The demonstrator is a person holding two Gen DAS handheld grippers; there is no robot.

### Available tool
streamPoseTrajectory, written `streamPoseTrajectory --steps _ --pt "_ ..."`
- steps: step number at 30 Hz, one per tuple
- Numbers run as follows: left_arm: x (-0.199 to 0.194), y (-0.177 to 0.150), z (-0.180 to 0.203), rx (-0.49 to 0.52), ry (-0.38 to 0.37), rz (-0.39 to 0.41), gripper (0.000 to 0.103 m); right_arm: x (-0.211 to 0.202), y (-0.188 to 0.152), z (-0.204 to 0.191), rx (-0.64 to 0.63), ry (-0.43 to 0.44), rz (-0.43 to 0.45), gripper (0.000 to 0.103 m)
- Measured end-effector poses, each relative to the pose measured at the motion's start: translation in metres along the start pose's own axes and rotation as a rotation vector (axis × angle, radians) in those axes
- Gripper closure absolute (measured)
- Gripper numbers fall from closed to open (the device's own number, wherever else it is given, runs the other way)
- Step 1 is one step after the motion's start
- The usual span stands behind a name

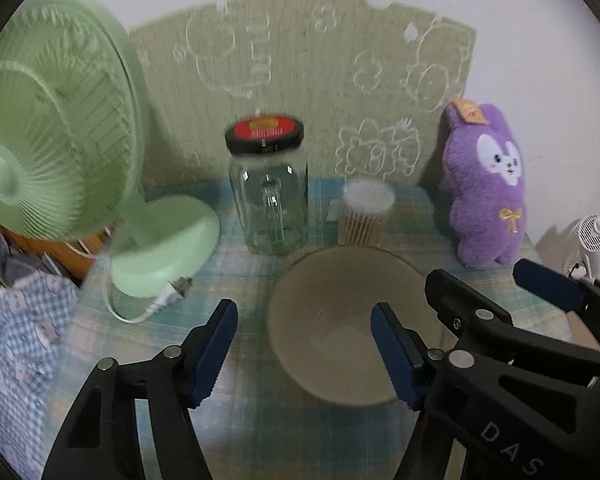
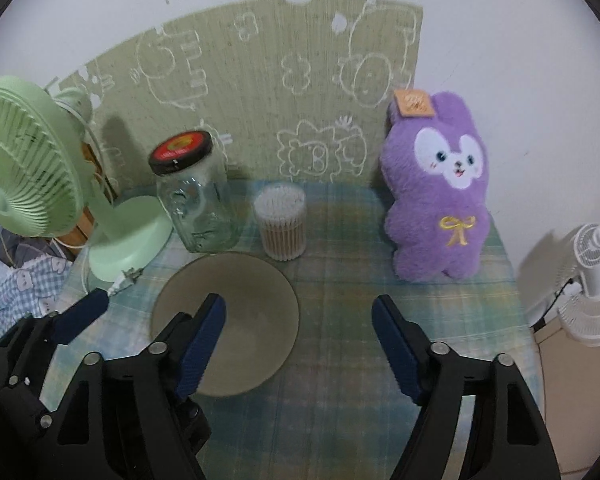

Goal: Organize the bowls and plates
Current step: 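Move both grippers to the plain bowl beside the glass jar, then close both grippers on the bowl rim and lift it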

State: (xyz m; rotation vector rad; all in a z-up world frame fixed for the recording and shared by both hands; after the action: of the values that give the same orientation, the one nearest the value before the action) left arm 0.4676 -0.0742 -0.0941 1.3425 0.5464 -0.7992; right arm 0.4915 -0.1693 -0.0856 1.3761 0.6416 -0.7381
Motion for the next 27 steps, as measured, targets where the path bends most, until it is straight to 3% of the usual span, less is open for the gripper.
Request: streamPoseTrajectory --steps 3,11,15,22,27 --pt "0.021 -0.005 -0.002 -0.006 -0.011 -0.032 0.046 0.020 -0.004 -0.006 -0.013 0.002 -0.018 0.034" --pt "0.045 -0.014 -0.012 -0.011 0.023 -0.061 0.057 0.049 -0.015 -0.015 0.000 0.023 -0.054 0.055" --pt "0.047 -0.012 -0.014 -0.008 0.041 -0.058 0.063 0.056 -0.016 -0.017 0.010 0.022 -0.062 0.062" --pt "0.053 -0.013 -0.018 0.005 0.064 -0.064 0.070 0.063 -0.018 -0.019 0.024 0.030 -0.084 0.064" --pt "0.057 -0.016 -0.020 0.013 0.074 -0.079 0.073 0.068 -0.021 -0.022 0.031 0.060 -0.108 0.075"
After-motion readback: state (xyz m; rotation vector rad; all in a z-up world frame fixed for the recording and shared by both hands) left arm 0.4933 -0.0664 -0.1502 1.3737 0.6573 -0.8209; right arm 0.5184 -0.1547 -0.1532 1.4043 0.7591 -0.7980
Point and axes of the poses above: each gripper's, at about its wrist camera, not at the fingertips, and x roughly the way its jaws point, z to its right, y to its top, the point moved 6 cm from there along x, roughly the way its jaws point, and after that the axes turned 13 degrees about -y, right-handed, at the moved point
